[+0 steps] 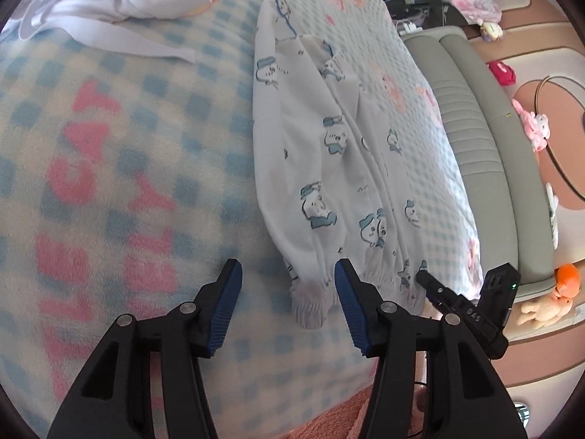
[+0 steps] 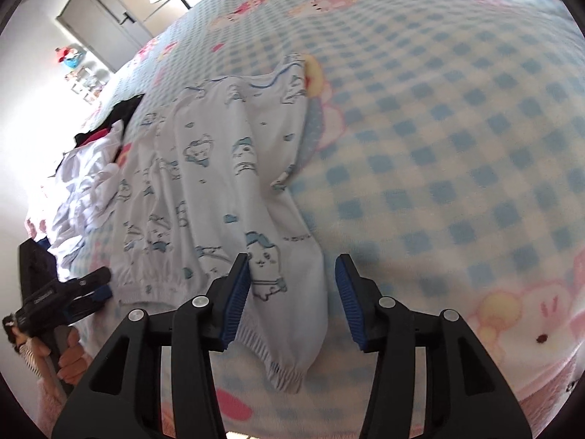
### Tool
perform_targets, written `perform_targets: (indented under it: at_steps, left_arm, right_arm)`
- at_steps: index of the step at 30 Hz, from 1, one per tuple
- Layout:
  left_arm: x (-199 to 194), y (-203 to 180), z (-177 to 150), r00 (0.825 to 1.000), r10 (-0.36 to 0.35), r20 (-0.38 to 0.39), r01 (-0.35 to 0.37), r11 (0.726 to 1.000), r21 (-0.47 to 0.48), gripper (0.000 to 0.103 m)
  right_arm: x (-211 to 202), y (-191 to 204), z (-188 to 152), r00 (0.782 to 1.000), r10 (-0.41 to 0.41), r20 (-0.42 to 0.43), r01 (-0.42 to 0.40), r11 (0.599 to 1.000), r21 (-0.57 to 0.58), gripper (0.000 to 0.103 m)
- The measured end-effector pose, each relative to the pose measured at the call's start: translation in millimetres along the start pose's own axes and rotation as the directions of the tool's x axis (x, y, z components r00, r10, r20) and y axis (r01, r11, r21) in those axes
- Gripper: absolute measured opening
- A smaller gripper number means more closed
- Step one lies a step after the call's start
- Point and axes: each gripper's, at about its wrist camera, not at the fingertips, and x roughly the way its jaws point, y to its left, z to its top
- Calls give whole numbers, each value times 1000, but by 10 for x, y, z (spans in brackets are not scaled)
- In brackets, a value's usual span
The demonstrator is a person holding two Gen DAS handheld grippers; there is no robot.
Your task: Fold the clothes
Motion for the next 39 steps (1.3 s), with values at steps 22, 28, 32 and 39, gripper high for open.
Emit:
perform_targets:
  at_steps: [22, 28, 32, 39]
  left_arm:
    - [-150, -315, -79, 999, -31, 17, 30, 996, 89, 9]
    - [-360, -273, -258, 1000, -27, 8, 25, 993, 115, 9]
    - [-116, -47, -265, 991, 88, -101, -79, 992, 97, 24]
    - [-456, 36, -16, 998, 55, -37, -49, 988, 148, 48]
  right_arm:
    - [32, 387, -175, 994, 99, -43, -102, 991, -84, 8]
    - [-252, 453, -352, 990, 139, -32, -142, 983, -117, 7]
    - [-143, 410, -324, 995, 67, -72, -75, 990, -120, 8]
    - [-148, 349, 172, 1000, 11, -26, -15, 990, -143, 40]
